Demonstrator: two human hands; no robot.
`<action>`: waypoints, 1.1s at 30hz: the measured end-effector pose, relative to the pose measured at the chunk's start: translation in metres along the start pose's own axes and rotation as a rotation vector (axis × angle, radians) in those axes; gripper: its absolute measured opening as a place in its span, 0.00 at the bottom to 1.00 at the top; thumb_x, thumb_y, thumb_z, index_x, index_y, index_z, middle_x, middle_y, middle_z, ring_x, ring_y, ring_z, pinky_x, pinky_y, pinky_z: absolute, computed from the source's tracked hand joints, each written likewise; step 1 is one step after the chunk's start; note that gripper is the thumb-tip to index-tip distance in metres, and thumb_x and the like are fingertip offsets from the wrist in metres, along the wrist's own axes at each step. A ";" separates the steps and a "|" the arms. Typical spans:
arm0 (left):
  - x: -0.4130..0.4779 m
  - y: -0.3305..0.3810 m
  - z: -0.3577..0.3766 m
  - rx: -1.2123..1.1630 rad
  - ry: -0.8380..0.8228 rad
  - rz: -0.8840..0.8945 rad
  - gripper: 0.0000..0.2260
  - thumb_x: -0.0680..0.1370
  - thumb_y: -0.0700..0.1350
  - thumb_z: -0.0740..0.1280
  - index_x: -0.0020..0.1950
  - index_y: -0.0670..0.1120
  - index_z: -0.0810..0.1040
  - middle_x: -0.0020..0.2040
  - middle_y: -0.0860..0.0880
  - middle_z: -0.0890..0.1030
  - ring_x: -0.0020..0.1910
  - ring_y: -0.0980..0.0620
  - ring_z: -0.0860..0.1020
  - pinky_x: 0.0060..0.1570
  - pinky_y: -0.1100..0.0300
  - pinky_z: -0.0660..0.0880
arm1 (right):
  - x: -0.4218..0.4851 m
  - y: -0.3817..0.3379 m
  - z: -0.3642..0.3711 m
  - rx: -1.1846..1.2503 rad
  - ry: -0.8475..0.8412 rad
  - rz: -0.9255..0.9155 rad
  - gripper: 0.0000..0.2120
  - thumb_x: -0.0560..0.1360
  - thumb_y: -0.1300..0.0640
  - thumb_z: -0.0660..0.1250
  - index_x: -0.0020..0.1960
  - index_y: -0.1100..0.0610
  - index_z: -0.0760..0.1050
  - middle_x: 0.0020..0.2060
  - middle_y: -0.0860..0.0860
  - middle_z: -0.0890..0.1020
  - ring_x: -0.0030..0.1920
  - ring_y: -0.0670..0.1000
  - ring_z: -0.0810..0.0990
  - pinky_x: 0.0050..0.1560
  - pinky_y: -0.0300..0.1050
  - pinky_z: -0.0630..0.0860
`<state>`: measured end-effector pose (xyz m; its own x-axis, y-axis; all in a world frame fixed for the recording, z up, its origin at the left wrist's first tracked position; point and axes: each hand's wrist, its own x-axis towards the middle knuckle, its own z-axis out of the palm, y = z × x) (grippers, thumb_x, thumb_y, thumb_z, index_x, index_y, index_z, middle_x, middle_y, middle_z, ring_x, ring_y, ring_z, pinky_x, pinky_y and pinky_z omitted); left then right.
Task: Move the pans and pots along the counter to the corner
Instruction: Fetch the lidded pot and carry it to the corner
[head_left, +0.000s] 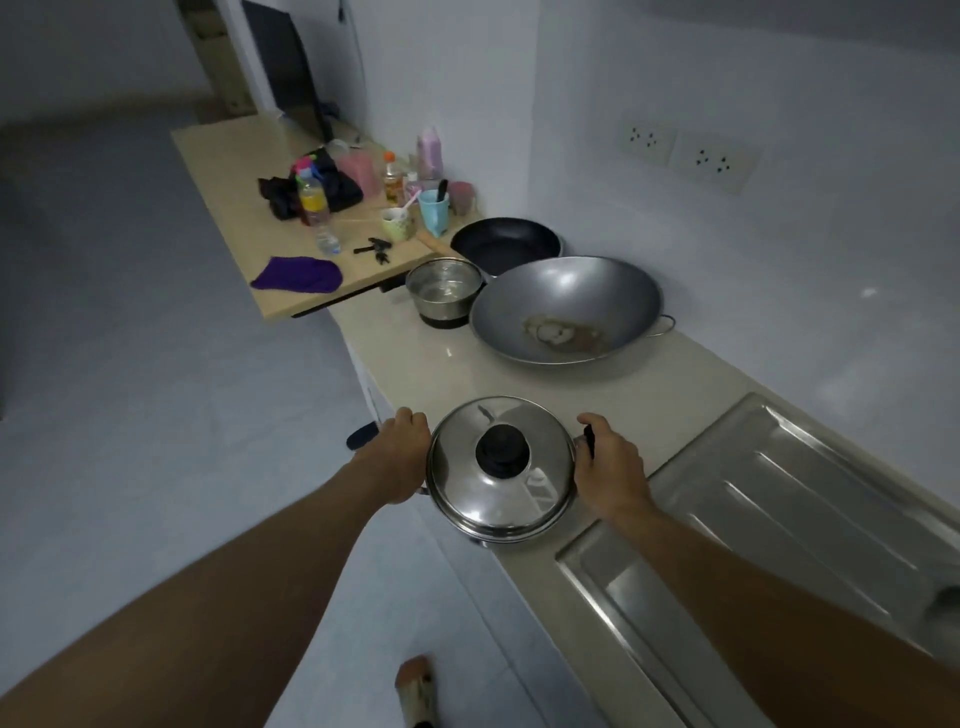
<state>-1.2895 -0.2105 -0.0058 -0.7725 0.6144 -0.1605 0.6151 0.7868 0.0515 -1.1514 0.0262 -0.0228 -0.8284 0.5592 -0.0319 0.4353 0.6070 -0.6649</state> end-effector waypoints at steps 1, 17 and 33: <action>0.013 -0.004 0.001 -0.002 -0.002 0.029 0.14 0.78 0.33 0.64 0.62 0.38 0.69 0.60 0.39 0.70 0.56 0.44 0.72 0.55 0.53 0.74 | 0.006 0.000 0.004 -0.008 0.014 0.026 0.18 0.82 0.62 0.59 0.72 0.57 0.71 0.53 0.59 0.83 0.56 0.62 0.80 0.53 0.50 0.73; 0.143 -0.059 0.019 -0.034 -0.082 0.382 0.21 0.73 0.31 0.66 0.65 0.38 0.67 0.62 0.38 0.68 0.58 0.41 0.71 0.57 0.52 0.73 | 0.047 -0.010 0.064 -0.079 0.174 0.250 0.18 0.84 0.58 0.56 0.71 0.57 0.73 0.66 0.60 0.74 0.60 0.62 0.78 0.63 0.53 0.74; 0.145 -0.064 0.013 0.037 -0.025 0.520 0.28 0.84 0.56 0.41 0.81 0.43 0.50 0.79 0.45 0.59 0.79 0.46 0.54 0.78 0.49 0.45 | 0.065 -0.045 0.077 -0.646 0.095 -0.086 0.29 0.83 0.44 0.45 0.72 0.58 0.73 0.66 0.54 0.79 0.68 0.53 0.75 0.73 0.52 0.63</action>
<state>-1.4387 -0.1723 -0.0452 -0.3598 0.9215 -0.1463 0.9220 0.3752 0.0954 -1.2516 -0.0082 -0.0524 -0.8479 0.5228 0.0876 0.5173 0.8522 -0.0791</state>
